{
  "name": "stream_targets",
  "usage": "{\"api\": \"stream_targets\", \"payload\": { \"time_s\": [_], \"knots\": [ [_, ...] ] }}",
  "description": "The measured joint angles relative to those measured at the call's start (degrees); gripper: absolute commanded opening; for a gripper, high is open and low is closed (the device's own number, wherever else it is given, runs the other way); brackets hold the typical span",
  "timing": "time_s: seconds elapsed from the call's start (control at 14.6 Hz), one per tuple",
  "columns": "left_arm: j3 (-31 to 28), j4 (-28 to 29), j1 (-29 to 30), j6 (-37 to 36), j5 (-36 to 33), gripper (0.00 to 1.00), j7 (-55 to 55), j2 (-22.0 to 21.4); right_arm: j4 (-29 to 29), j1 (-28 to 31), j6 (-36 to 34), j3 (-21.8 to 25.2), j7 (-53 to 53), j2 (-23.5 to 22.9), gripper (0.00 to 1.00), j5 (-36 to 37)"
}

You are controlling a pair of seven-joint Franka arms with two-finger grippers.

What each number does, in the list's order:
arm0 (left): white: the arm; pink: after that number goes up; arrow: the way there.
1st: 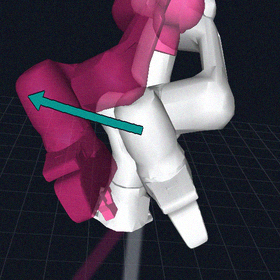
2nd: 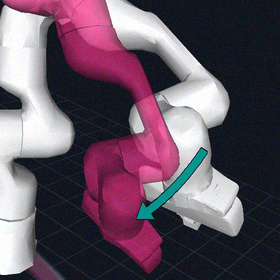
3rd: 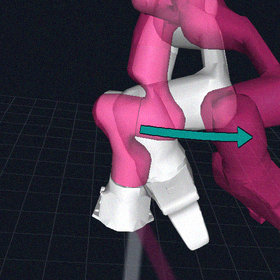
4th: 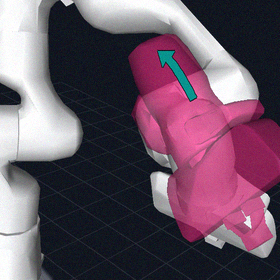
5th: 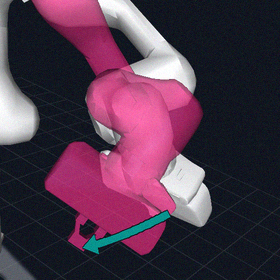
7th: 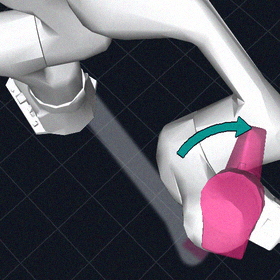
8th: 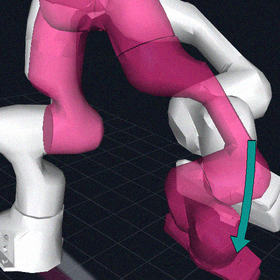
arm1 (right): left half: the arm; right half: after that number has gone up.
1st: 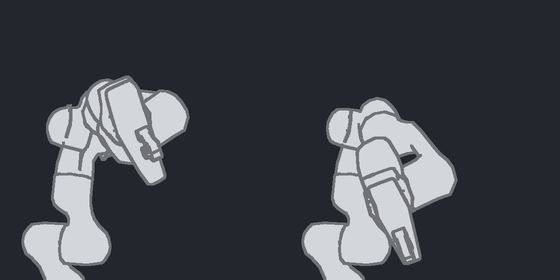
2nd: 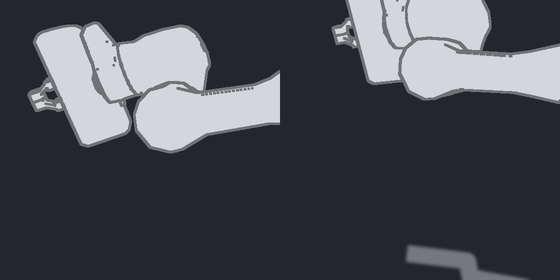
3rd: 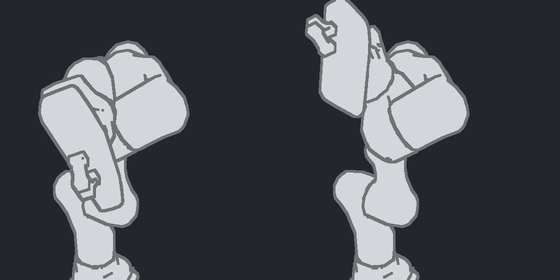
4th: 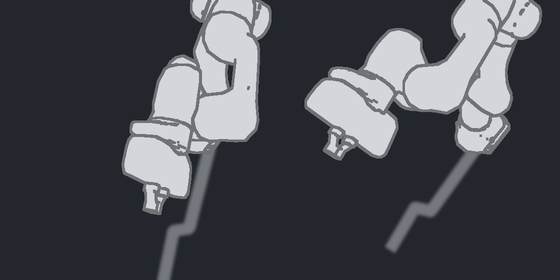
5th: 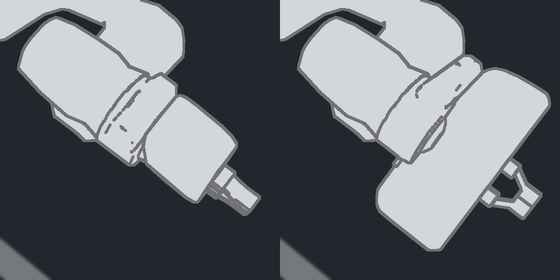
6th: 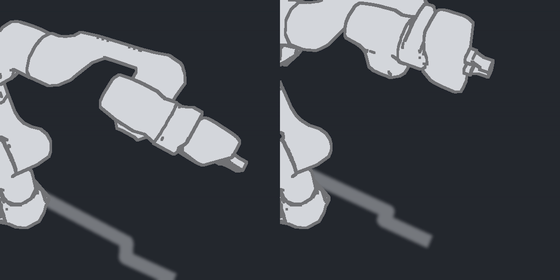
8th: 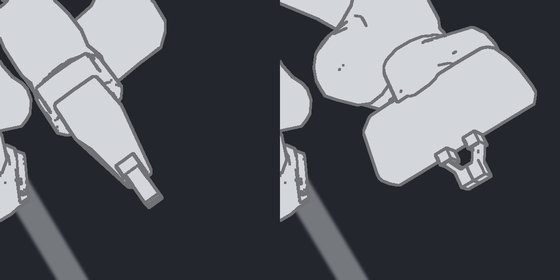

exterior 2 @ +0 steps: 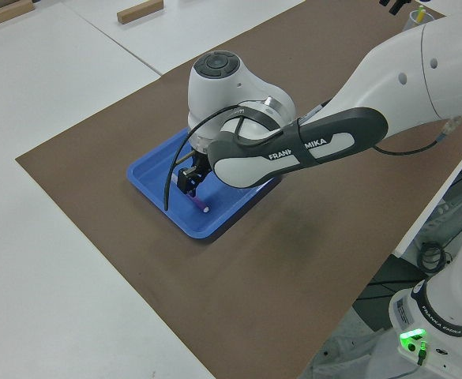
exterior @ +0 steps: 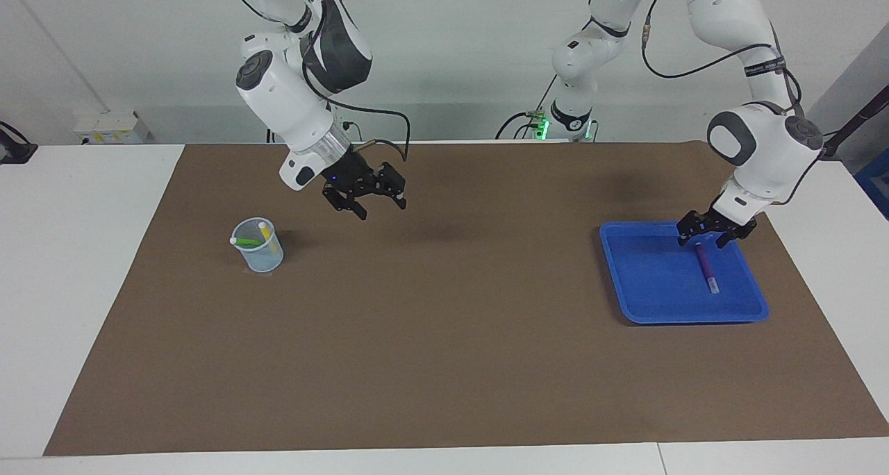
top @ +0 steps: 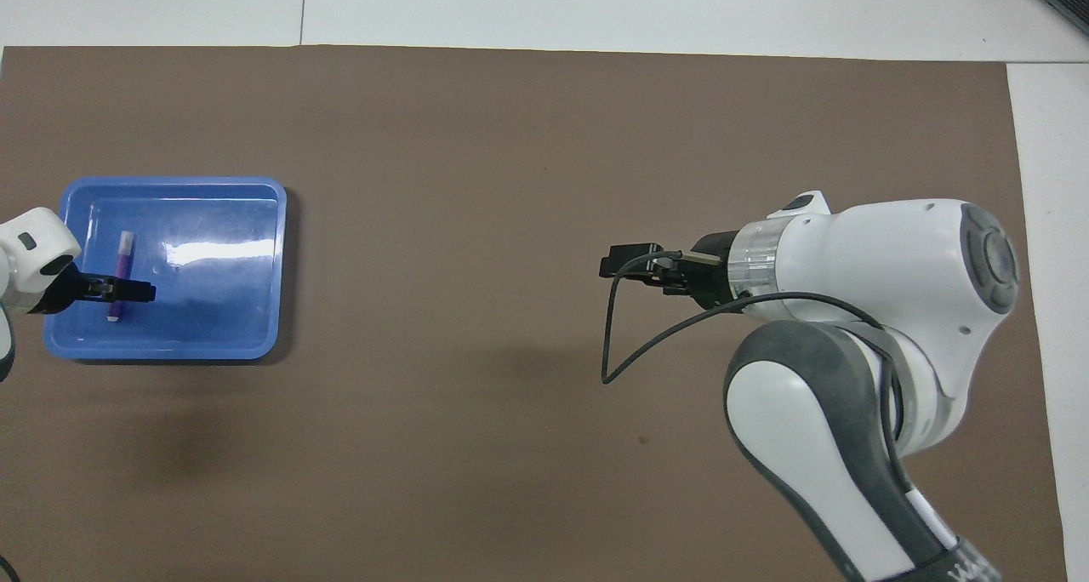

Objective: Transfer and insert pens with both arms
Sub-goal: 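Grasp the purple pen with the left gripper while the right gripper approaches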

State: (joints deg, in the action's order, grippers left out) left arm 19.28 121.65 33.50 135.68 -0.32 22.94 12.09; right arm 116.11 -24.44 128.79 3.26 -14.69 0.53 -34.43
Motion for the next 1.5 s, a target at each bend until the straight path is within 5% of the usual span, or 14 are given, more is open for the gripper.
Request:
{"api": "stream_targets", "payload": {
  "time_s": [0.34,0.68,0.75,0.96,1.02,1.5],
  "knots": [
    [-0.01,-1.23,0.0,2.94,-1.87,1.0,0.01,3.98,-0.03,-8.77,5.68,-0.15,-14.55,-0.04,1.0,-1.74],
    [-0.02,-1.83,0.02,4.28,-1.96,0.79,0.02,5.21,-0.05,-11.33,6.19,-0.19,-17.68,-0.04,1.0,-1.81],
    [-0.02,-2.07,0.02,4.32,-1.96,0.72,0.02,5.48,-0.05,-11.5,6.19,-0.2,-18.05,-0.04,1.0,-1.85],
    [-0.04,-2.81,0.04,4.42,-2.04,0.1,0.02,5.65,-0.08,-11.84,6.19,-0.19,-19.75,-0.04,1.0,-1.85],
    [-0.01,-3.06,0.04,4.42,-2.04,0.0,0.03,5.65,-0.08,-11.84,6.19,-0.16,-20.03,-0.04,1.0,-1.85],
    [0.27,-3.53,-0.06,4.39,-2.08,0.0,-0.88,5.8,-0.23,-9.18,6.35,0.57,-21.0,-0.04,1.0,-1.85]
  ]
}}
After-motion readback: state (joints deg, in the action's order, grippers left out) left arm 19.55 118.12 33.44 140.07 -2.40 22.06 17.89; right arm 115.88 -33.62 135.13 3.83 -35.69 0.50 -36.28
